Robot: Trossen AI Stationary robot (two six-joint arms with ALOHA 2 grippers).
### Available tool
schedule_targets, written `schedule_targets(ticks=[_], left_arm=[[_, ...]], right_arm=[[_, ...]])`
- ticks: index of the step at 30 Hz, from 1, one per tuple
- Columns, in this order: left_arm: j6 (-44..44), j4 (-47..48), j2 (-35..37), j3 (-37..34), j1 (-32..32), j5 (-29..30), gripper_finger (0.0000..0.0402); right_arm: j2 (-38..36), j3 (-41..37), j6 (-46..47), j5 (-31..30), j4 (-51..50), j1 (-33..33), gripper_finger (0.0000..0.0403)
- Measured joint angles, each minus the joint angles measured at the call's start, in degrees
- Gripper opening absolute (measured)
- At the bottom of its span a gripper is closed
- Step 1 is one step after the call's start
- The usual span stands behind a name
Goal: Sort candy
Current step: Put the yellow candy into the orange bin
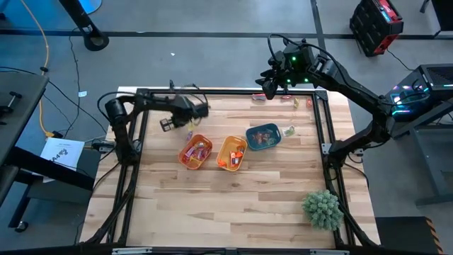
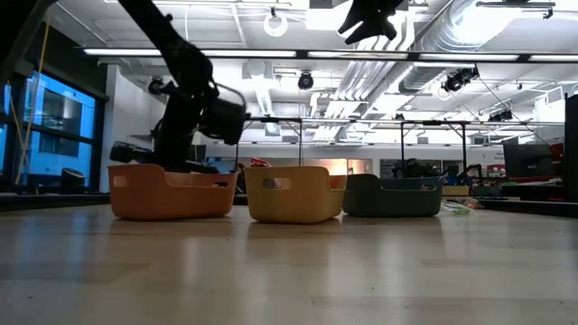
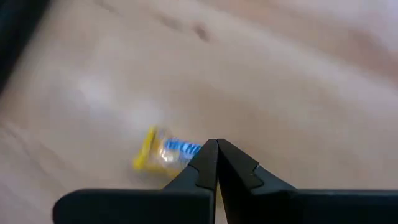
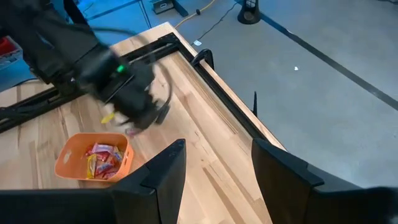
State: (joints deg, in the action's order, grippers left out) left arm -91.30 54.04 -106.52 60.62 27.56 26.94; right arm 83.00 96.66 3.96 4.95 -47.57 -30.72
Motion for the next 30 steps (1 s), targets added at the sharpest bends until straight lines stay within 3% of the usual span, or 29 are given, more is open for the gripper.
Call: schedule_targets(ticks=[5,9,12,15,21,30], left_arm=[[-3.02,0.02,1.82,0.02,-8.4,-1.64,0.0],[-0.08,3.92,7.02,0.07,-10.32,3.22,0.0],[15.94,5.84,12.46,0.07,-9.51,6.77,0.0],[34.86,6.08,16.5,0.17,-8.62,5.89,0.0],[44.84,6.12,17.13,0.09,-7.63,-3.46,0.0],[78.94,6.13,16.71,0.07,-4.54,-7.59,0.0037]], right_arm=[[0.0,0.0,-0.36,0.01,0.0,0.0,0.0178],[0.0,0.0,-0.04,0.0,0.16,0.0,0.0178],[-0.02,0.0,0.05,-0.02,0.24,0.0,0.0178],[-0.02,0.0,0.05,-0.02,0.26,0.0,0.0178],[-0.02,0.0,1.19,-0.02,0.59,0.0,0.0178],[0.37,0.0,1.54,-0.04,1.6,0.0,0.0178]])
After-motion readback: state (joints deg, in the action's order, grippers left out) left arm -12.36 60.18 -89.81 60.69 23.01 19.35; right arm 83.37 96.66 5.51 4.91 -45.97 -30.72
